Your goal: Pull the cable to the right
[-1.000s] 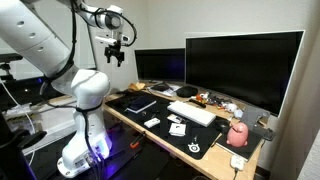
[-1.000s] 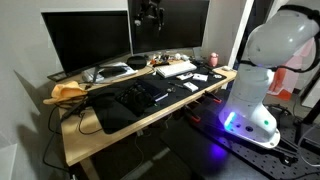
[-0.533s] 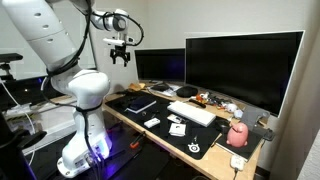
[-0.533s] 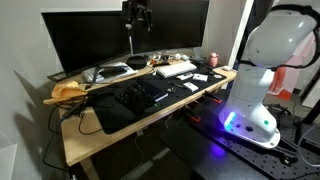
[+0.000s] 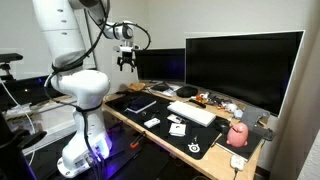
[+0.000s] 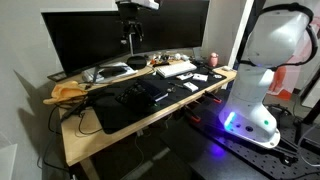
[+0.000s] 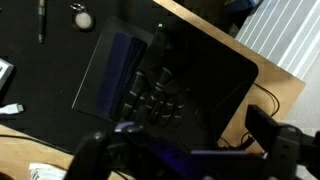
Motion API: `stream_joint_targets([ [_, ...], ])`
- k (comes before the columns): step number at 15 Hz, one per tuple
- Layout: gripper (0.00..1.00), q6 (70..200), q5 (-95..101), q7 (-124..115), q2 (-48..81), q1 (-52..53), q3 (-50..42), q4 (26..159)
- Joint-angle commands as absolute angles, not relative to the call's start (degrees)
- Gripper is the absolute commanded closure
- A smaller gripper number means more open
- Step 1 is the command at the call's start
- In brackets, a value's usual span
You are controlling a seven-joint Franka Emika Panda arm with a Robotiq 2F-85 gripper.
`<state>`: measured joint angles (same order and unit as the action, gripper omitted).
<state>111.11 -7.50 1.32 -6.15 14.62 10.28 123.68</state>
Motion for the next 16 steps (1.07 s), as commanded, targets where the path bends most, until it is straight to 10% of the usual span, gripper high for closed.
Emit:
stream_joint_targets([
  [1,0.0,110.7,-3.8,2.7,0.2,13.8,11.3,119.1],
  [16,0.0,110.7,4.2,1.9,12.7,15.3,12.8,113.6],
])
